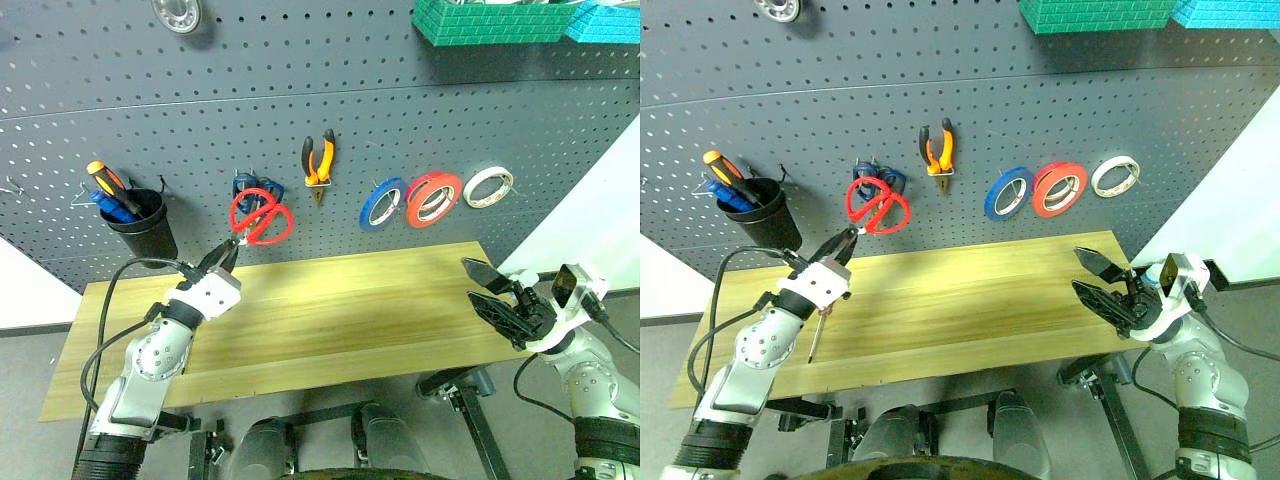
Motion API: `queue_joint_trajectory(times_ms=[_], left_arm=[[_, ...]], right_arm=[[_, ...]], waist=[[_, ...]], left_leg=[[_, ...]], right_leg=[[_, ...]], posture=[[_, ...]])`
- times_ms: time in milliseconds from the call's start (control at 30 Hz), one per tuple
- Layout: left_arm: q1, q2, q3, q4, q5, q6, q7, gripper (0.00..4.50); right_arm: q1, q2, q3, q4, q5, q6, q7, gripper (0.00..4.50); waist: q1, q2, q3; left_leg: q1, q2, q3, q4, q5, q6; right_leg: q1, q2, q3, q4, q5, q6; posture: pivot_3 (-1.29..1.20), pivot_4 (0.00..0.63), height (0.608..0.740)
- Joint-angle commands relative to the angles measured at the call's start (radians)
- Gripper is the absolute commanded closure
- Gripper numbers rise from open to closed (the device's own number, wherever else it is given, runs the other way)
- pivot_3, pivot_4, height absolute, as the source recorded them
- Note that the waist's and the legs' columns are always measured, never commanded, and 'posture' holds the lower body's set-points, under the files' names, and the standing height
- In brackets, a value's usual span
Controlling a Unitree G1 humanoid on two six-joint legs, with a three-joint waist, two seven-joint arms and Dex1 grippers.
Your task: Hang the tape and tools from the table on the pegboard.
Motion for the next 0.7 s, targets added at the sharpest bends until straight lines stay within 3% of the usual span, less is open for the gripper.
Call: queue_joint_trajectory(times_ms=[33, 700], left_arm=[[-0.024, -0.010, 0.026, -0.003, -0.036, 0.011, 0.010, 4.25], [-0.211, -0.125, -0.015, 0.171, -0.167, 0.179, -0.065, 4.25]], right_arm=[[-0.013, -0.009, -0.018, -0.013, 0.002, -0.007, 0.011, 0.00], [0.012, 0.002, -0.004, -0.053, -0.002, -0.005, 0.003, 0.00]], waist=[[0.000, 0.000, 0.000], [-0.003, 0.000, -0.002]], left_leg=[[0.000, 0.000, 0.000, 0.001, 0.000, 0.000], [-0.001, 0.001, 0.000, 0.012, -0.001, 0.001]], right_leg=[[0.000, 0.000, 0.000, 0.000, 0.000, 0.000], [0.003, 0.001, 0.000, 0.002, 0.003, 0.002]], posture=[[-0.13, 0.063, 0.740], [-0.15, 0.057, 0.740]])
